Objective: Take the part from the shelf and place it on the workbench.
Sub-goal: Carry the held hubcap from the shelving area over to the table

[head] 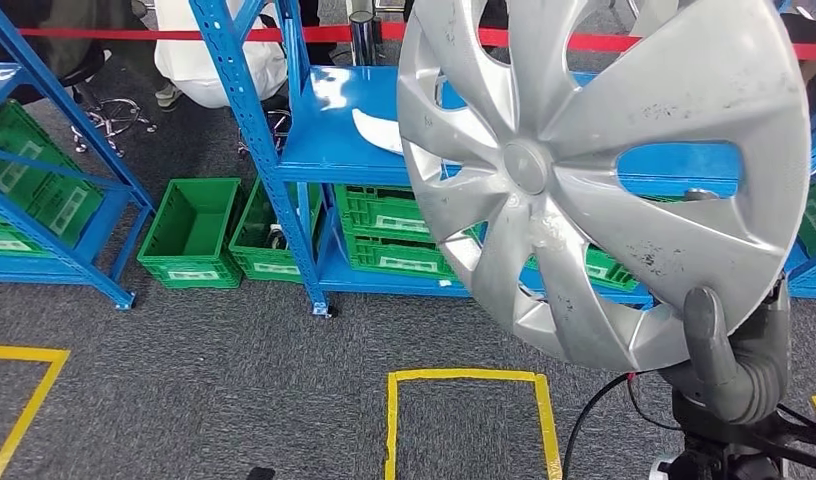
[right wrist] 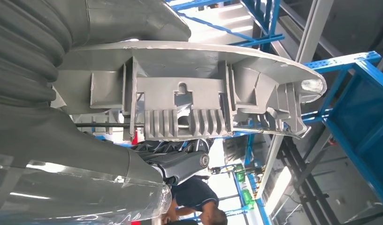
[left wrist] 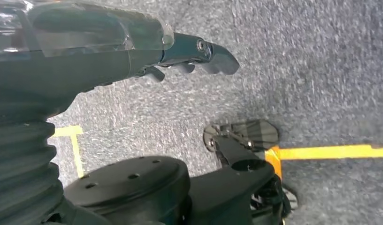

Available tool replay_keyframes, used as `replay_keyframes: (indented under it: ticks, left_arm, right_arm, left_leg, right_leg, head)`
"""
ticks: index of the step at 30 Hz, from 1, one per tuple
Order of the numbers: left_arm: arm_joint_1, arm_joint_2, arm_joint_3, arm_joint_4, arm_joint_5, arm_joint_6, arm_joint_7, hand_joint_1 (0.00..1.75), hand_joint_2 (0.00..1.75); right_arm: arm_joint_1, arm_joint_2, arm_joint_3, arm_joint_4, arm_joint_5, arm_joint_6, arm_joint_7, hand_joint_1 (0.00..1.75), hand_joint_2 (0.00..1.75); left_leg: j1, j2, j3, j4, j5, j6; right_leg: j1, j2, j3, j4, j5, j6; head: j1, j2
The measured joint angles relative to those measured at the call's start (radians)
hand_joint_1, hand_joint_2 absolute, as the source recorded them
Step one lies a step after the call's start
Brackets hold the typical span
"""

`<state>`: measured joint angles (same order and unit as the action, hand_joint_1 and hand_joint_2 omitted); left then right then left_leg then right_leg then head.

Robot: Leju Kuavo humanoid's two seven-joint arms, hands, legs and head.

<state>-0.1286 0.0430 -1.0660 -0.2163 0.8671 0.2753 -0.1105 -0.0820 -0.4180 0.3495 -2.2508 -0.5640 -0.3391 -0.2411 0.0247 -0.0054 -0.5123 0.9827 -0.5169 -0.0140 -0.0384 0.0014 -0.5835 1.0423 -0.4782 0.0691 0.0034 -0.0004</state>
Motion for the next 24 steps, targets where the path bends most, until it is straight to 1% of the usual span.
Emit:
replay_keyframes:
  ticks: [1, 2, 3, 4, 5, 6, 7, 8, 9, 10, 11, 12, 13, 14, 15, 16, 17, 18, 19, 20, 21, 22, 23, 24]
  left_arm:
    - [0.0, 0.001, 0.0, 0.0, 0.0, 0.0, 0.0, 0.0, 1.75]
    - [0.0, 0.001, 0.0, 0.0, 0.0, 0.0, 0.0, 0.0, 1.75]
    - [0.001, 0.001, 0.0, 0.0, 0.0, 0.0, 0.001, 0.0, 1.75]
    - [0.001, 0.001, 0.0, 0.0, 0.0, 0.0, 0.001, 0.0, 1.75]
    - [0.001, 0.001, 0.0, -0.001, 0.0, 0.0, 0.001, 0.0, 1.75]
    - [0.001, 0.001, 0.0, -0.001, 0.0, 0.0, 0.001, 0.0, 1.75]
    - [0.0, 0.0, 0.0, -0.002, 0.0, 0.0, 0.001, 0.0, 1.75]
    - [0.0, 0.0, 0.0, -0.002, 0.0, 0.0, 0.001, 0.0, 1.75]
    - [0.001, 0.0, 0.0, -0.002, 0.0, 0.0, 0.002, 0.0, 1.75]
    - [0.001, 0.0, 0.0, -0.002, 0.0, 0.0, 0.002, 0.0, 1.75]
    - [0.001, 0.0, 0.0, -0.002, 0.0, 0.0, 0.002, 0.0, 1.75]
    - [0.001, 0.0, 0.0, -0.002, 0.0, 0.0, 0.002, 0.0, 1.75]
    - [0.001, 0.0, 0.0, -0.002, 0.0, 0.0, 0.002, 0.0, 1.75]
    - [0.0, 0.0, 0.0, -0.002, 0.0, 0.0, 0.002, 0.0, 1.75]
    - [-0.001, 0.0, 0.0, -0.002, 0.0, 0.0, 0.002, 0.0, 1.75]
    - [-0.002, 0.001, 0.0, -0.002, 0.0, 0.0, 0.002, 0.0, 1.75]
    - [-0.003, 0.001, 0.0, -0.002, 0.0, 0.0, 0.002, 0.0, 1.75]
    - [-0.002, 0.001, 0.0, -0.003, 0.0, 0.0, 0.002, 0.0, 1.75]
    - [-0.002, 0.001, 0.0, -0.003, 0.0, 0.0, 0.002, 0.0, 1.75]
    - [-0.002, 0.001, 0.0, -0.003, 0.0, 0.0, 0.002, 0.0, 1.75]
    - [-0.002, 0.001, 0.0, -0.004, 0.0, 0.0, 0.003, 0.0, 1.75]
    - [-0.003, 0.0, 0.0, -0.004, 0.0, -0.001, 0.003, 0.0, 1.75]
    - [-0.003, 0.0, 0.0, -0.004, 0.0, -0.002, 0.003, 0.0, 1.75]
    - [-0.002, -0.001, 0.0, -0.004, 0.0, -0.003, 0.003, 0.0, 1.75]
  right_arm:
    - [0.0, 0.0, 0.0, 0.001, 0.0, 0.001, 0.0, 1.75, 1.75]
    - [0.0, 0.0, 0.0, 0.002, 0.0, 0.001, 0.0, 1.75, 1.75]
    - [0.001, 0.0, 0.0, 0.003, 0.0, 0.002, 0.0, 1.75, 1.75]
    - [0.002, 0.0, 0.0, 0.004, 0.0, 0.002, 0.001, 1.75, 1.75]
    - [0.001, 0.0, 0.0, 0.004, 0.0, 0.002, 0.001, 1.75, 1.75]
    - [0.001, 0.0, 0.0, 0.004, 0.0, 0.002, 0.001, 1.75, 1.75]
    - [0.0, 0.0, 0.0, 0.004, 0.0, 0.002, 0.001, 1.75, 1.75]
    - [0.0, 0.0, 0.0, 0.004, 0.0, 0.002, 0.001, 1.75, 1.75]
    - [0.0, 0.0, 0.0, 0.004, 0.0, 0.002, 0.001, 1.75, 1.75]
    - [0.0, 0.0, 0.0, 0.004, 0.0, 0.002, 0.001, 1.75, 1.75]
    - [0.0, 0.0, 0.0, 0.005, 0.0, 0.002, 0.001, 1.75, 1.75]
    - [0.0, 0.0, 0.001, 0.005, 0.0, 0.002, 0.001, 1.75, 1.75]
    - [0.0, 0.0, 0.001, 0.006, 0.0, 0.002, 0.001, 1.75, 1.75]
    - [0.0, 0.0, 0.0, 0.006, 0.0, 0.002, 0.001, 1.75, 1.75]
    - [0.0, 0.0, 0.0, 0.006, 0.0, 0.002, 0.001, 1.75, 1.75]
    - [-0.001, 0.0, 0.0, 0.006, 0.0, 0.002, 0.001, 1.75, 1.75]
    - [-0.001, 0.0, 0.0, 0.006, 0.0, 0.002, 0.001, 1.75, 1.75]
    - [-0.002, 0.0, 0.0, 0.006, 0.0, 0.002, 0.001, 1.75, 1.75]
    - [-0.001, 0.0, 0.0, 0.007, 0.0, 0.002, 0.001, 1.75, 1.75]
    - [-0.001, 0.0, 0.0, 0.007, 0.0, 0.002, 0.001, 1.75, 1.75]
    - [-0.002, 0.0, -0.001, 0.007, 0.0, 0.002, 0.001, 1.75, 1.75]
    - [-0.002, -0.001, -0.001, 0.007, 0.0, 0.002, 0.001, 1.75, 1.75]
    - [-0.002, -0.001, -0.001, 0.008, 0.0, 0.002, 0.001, 1.75, 1.75]
    - [-0.002, -0.001, -0.001, 0.009, 0.0, 0.002, 0.002, 1.75, 1.75]
  left_leg:
    - [-0.001, 0.0, -0.006, 0.01, -0.004, -0.008]
    - [-0.003, 0.001, -0.013, 0.017, -0.004, -0.013]
    - [-0.004, 0.002, -0.018, 0.021, -0.004, -0.018]
    - [-0.003, 0.004, -0.021, 0.024, -0.009, -0.021]
    - [-0.002, 0.006, -0.027, 0.036, -0.023, -0.024]
    - [-0.001, 0.007, -0.04, 0.066, -0.049, -0.026]
    - [0.0, 0.007, -0.06, 0.116, -0.085, -0.027]
    - [0.0, 0.008, -0.086, 0.179, -0.123, -0.027]
    - [-0.001, 0.007, -0.112, 0.243, -0.155, -0.026]
    - [-0.001, 0.007, -0.129, 0.286, -0.17, -0.024]
    - [-0.002, 0.007, -0.129, 0.296, -0.166, -0.02]
    - [-0.004, 0.007, -0.109, 0.267, -0.145, -0.014]
    - [-0.007, 0.006, -0.073, 0.207, -0.113, -0.006]
    - [-0.011, 0.005, -0.032, 0.136, -0.087, 0.004]
    - [-0.016, 0.003, 0.0, 0.076, -0.068, 0.01]
    - [-0.02, 0.001, 0.018, 0.039, -0.058, 0.014]
    - [-0.023, -0.001, 0.022, 0.024, -0.055, 0.016]
    - [-0.027, -0.003, 0.019, 0.022, -0.047, 0.016]
    - [-0.026, -0.004, 0.015, 0.018, -0.037, 0.02]
    - [-0.026, -0.003, 0.009, 0.014, -0.025, 0.025]
    - [-0.024, -0.002, 0.002, 0.01, -0.013, 0.032]
    - [-0.023, -0.001, -0.008, 0.007, -0.001, 0.037]
    - [-0.024, -0.001, -0.019, 0.007, 0.008, 0.042]
    - [-0.026, 0.0, -0.03, 0.008, 0.017, 0.045]
  right_leg:
    - [0.001, 0.002, 0.005, -0.017, 0.0, -0.005]
    - [0.003, 0.004, 0.003, -0.014, -0.006, -0.014]
    - [0.003, 0.005, -0.002, -0.011, -0.007, -0.025]
    - [0.003, 0.004, -0.007, -0.008, -0.005, -0.032]
    - [0.003, 0.003, -0.01, -0.007, -0.004, -0.04]
    - [0.003, 0.001, -0.013, -0.008, -0.001, -0.048]
    - [0.005, -0.001, -0.017, -0.009, 0.002, -0.055]
    - [0.008, -0.003, -0.022, -0.009, 0.005, -0.061]
    - [0.012, -0.004, -0.027, -0.009, 0.009, -0.066]
    - [0.016, -0.005, -0.033, -0.009, 0.012, -0.07]
    - [0.02, -0.006, -0.038, -0.008, 0.016, -0.073]
    - [0.024, -0.006, -0.043, -0.008, 0.021, -0.074]
    - [0.026, -0.005, -0.047, -0.008, 0.025, -0.074]
    - [0.028, -0.005, -0.049, -0.008, 0.03, -0.072]
    - [0.029, -0.004, -0.052, -0.008, 0.035, -0.069]
    - [0.029, -0.005, -0.054, -0.009, 0.04, -0.064]
    - [0.028, -0.005, -0.055, -0.011, 0.046, -0.057]
    - [0.027, -0.005, -0.056, -0.014, 0.053, -0.05]
    - [0.024, -0.006, -0.058, -0.017, 0.058, -0.043]
    - [0.022, -0.005, -0.062, -0.014, 0.051, -0.037]
    - [0.021, -0.004, -0.069, 0.003, 0.026, -0.031]
    - [0.02, -0.004, -0.081, 0.042, -0.015, -0.027]
    - [0.02, -0.003, -0.095, 0.098, -0.066, -0.023]
    - [0.02, -0.003, -0.106, 0.162, -0.111, -0.02]
  head:
    - [0.001, 0.0]
    - [0.002, 0.0]
    - [0.0, 0.0]
    - [-0.003, 0.0]
    - [-0.006, 0.0]
    - [-0.01, 0.0]
    - [-0.015, 0.0]
    - [-0.019, 0.0]
    - [-0.022, 0.0]
    - [-0.023, 0.0]
    - [-0.024, 0.0]
    - [-0.025, 0.0]
    - [-0.026, 0.0]
    - [-0.026, 0.0]
    - [-0.026, 0.0]
    - [-0.027, 0.0]
    - [-0.027, 0.0]
    - [-0.027, 0.0]
    - [-0.027, 0.0]
    - [-0.026, 0.0]
    - [-0.024, 0.0]
    - [-0.021, 0.0]
    - [-0.017, 0.0]
    - [-0.015, 0.0]
